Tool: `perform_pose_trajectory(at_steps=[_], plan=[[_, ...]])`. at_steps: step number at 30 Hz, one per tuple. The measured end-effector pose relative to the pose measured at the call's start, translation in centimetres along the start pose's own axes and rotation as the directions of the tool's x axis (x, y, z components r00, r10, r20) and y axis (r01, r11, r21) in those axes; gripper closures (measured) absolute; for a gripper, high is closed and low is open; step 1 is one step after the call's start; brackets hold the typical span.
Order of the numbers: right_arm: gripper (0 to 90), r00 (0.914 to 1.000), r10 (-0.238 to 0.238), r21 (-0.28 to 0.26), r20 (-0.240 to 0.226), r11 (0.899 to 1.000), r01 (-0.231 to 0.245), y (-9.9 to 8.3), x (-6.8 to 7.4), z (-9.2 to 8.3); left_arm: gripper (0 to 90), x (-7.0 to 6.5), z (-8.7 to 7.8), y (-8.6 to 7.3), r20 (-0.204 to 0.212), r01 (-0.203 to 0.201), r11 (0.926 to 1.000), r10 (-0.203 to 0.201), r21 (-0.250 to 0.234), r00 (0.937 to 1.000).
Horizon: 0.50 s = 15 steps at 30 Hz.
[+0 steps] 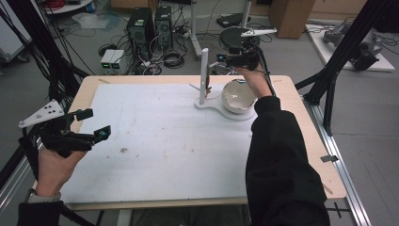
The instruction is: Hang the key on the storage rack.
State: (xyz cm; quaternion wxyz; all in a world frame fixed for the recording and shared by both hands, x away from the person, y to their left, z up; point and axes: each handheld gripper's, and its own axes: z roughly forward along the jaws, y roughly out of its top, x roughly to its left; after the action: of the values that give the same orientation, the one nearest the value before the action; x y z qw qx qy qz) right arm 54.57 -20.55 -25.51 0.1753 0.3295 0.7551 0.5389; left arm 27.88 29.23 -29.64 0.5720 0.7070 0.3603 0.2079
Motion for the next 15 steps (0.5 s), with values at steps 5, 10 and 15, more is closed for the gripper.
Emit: perform_pose_trajectory(at_steps=[5,10,15], plan=[[0.4,0.9997,-0.024,-0.014,-0.005,1.000,0.024,0.5,1.1,-0.7,2.7,0.1,0.1,0.0,-0.007,0.000,1.0000,0.000,0.005,1.0000],[0.4,0.9998,-0.019,0.005,0.006,1.000,0.019,0.7,2.1,-1.3,2.7,0.3,0.1,0.0,-0.009,0.008,1.0000,-0.008,0.000,0.9999],[0.4,0.9994,-0.024,0.025,0.023,0.999,0.023,1.0,3.5,-3.0,2.8,0.3,0.1,-0.2,-0.009,0.012,0.9999,-0.012,-0.008,0.9999]])
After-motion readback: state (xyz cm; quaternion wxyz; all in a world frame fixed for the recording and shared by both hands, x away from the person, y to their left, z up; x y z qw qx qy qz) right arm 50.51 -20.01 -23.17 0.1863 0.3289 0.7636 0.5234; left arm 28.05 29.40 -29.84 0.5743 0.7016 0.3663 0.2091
